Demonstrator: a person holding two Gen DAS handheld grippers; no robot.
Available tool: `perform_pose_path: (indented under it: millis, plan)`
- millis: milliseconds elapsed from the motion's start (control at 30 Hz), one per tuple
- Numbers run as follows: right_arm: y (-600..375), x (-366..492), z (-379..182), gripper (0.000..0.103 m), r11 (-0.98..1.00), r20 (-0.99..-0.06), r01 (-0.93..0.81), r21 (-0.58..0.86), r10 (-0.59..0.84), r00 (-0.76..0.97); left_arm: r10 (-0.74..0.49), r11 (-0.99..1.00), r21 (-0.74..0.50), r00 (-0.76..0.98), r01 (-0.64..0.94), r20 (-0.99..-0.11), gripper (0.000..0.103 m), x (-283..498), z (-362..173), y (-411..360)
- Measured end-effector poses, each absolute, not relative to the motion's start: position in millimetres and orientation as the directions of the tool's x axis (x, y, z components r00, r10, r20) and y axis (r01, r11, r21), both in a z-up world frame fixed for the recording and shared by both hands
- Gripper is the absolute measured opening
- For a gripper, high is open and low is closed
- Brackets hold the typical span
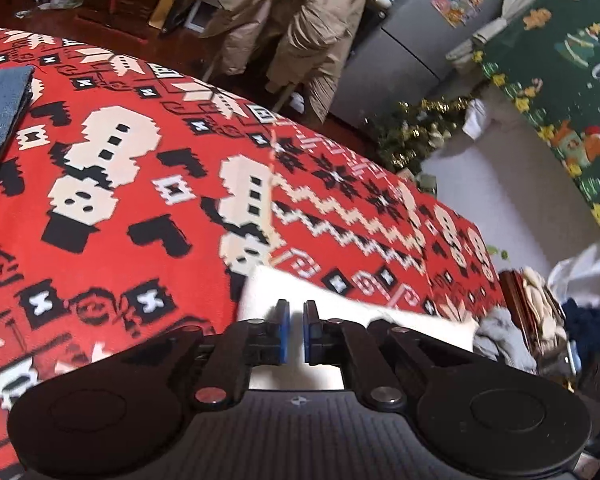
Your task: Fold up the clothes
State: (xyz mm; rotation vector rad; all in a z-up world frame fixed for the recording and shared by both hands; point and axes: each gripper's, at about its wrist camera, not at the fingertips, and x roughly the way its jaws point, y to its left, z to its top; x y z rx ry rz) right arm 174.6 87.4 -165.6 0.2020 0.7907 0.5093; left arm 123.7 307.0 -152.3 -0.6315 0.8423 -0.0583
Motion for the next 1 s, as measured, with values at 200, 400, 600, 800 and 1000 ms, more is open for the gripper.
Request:
perform_pose_path:
  millis: [200, 400, 600, 800, 1000]
  plan:
    - [94, 157, -157, 0.021, 0.82, -0.622, -0.425, 0.384, 0.57, 0.537, -0.345, 0.815, -0.555, 0.632, -0.165, -0.694, 0.006, 108, -150, 298]
    - [110, 136, -163, 0.02, 0.838, -0.679, -0.486, 0.247, 0.507, 0.53, -0.328, 0.837, -0.522, 0.613, -0.164, -0.719, 0.005, 102, -159, 291]
    - [92, 129, -163, 0.02, 0.872, -0.697, -0.452, 0.19, 0.444, 0.563, -0.284, 0.86, -0.478, 0.61, -0.178, -0.739, 0.003, 89, -149, 293]
    - [71, 124, -146, 0.021, 0.881, -0.67, -0.392, 0.266, 0.461, 0.582, -0.291, 0.849, -0.5, 0.642, -0.167, -0.709, 0.006, 63, -129, 294]
    - [89, 95, -139, 0.021, 0.838, -0.673, -0.453, 0.304, 0.526, 0.52, -0.35, 0.834, -0.531, 0.596, -0.153, -0.723, 0.006, 49, -136, 278]
